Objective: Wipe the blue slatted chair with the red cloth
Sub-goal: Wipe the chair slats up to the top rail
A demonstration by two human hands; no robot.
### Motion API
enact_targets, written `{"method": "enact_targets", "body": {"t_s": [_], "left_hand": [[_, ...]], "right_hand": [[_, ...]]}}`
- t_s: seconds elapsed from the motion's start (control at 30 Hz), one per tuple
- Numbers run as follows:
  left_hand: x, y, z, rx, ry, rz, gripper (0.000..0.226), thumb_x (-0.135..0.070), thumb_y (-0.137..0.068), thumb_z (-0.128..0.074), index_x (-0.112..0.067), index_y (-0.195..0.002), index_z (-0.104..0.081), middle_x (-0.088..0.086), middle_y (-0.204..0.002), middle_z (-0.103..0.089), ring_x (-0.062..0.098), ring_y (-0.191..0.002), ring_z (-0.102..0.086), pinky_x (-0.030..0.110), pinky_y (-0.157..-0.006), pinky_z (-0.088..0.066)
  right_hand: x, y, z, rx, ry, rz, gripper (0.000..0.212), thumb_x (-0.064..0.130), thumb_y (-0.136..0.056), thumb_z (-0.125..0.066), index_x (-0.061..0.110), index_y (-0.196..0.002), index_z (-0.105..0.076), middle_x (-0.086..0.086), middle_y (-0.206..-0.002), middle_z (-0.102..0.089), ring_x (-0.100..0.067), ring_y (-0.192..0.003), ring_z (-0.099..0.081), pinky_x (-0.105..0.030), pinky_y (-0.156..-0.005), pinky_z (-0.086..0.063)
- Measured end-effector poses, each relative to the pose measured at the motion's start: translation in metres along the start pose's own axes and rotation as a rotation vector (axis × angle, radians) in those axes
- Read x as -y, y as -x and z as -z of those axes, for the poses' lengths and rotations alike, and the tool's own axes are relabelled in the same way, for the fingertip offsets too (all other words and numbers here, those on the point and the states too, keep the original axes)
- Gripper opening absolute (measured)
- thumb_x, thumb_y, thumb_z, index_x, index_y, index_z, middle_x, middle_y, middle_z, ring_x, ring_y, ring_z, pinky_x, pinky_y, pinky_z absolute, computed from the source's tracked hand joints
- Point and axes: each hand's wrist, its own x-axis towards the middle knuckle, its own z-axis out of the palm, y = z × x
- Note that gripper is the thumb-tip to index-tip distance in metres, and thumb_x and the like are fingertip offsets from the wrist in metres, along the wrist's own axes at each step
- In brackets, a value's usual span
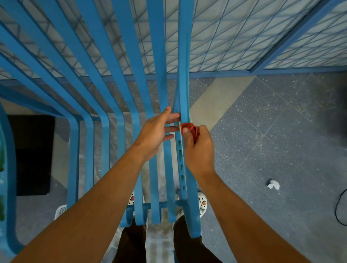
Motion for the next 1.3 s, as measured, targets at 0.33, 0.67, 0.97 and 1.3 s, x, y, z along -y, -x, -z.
{"method": "enact_targets", "body": {"t_s": [0.33,0.67,0.97,1.3], "left_hand": [[-0.004,-0.005,0.003,-0.01,0.011,-0.008,0.053,-0.057,-0.105,-0.034,-0.023,-0.127,-0.068,-0.008,-0.121,-0.073,0.013,-0.107,-0.07,0.036,-0.1,-0.051],[-0.009,-0.009,-0.005,0.027,-0.006,-0.06,0.047,-0.048,-0.107,-0.036,-0.019,-0.136,-0.059,0.001,-0.122,-0.07,0.023,-0.108,-0.07,0.038,-0.099,-0.054],[-0.027,-0.043,-0.008,-0.104,-0.214,-0.265,0.028,-0.021,-0.1,-0.061,-0.018,-0.128,-0.064,0.001,-0.102,-0.07,0.02,-0.095,-0.072,0.038,-0.09,-0.059],[-0.054,-0.054,0.007,-0.219,-0.314,-0.445,0.016,-0.012,-0.092,-0.074,-0.013,-0.108,-0.074,-0.001,-0.089,-0.073,0.018,-0.083,-0.073,0.03,-0.078,-0.062]], "right_hand": [[0.022,-0.045,0.0,-0.015,0.073,0.11,0.02,0.033,-0.103,-0.054,0.015,-0.095,-0.056,-0.003,-0.093,-0.062,-0.014,-0.076,-0.057,-0.02,-0.059,-0.039],[-0.015,0.016,0.022,0.121,0.06,0.031,0.018,0.037,-0.101,-0.057,0.023,-0.091,-0.054,0.0,-0.084,-0.06,-0.015,-0.068,-0.059,-0.032,-0.056,-0.051],[-0.005,0.001,0.021,0.104,0.121,0.09,0.019,0.033,-0.1,-0.06,0.02,-0.089,-0.053,0.0,-0.084,-0.059,-0.012,-0.065,-0.054,-0.028,-0.055,-0.044],[0.037,-0.068,0.016,0.014,0.096,0.257,0.012,0.023,-0.098,-0.065,0.013,-0.093,-0.06,-0.006,-0.09,-0.063,-0.019,-0.077,-0.059,-0.03,-0.066,-0.048]]}}
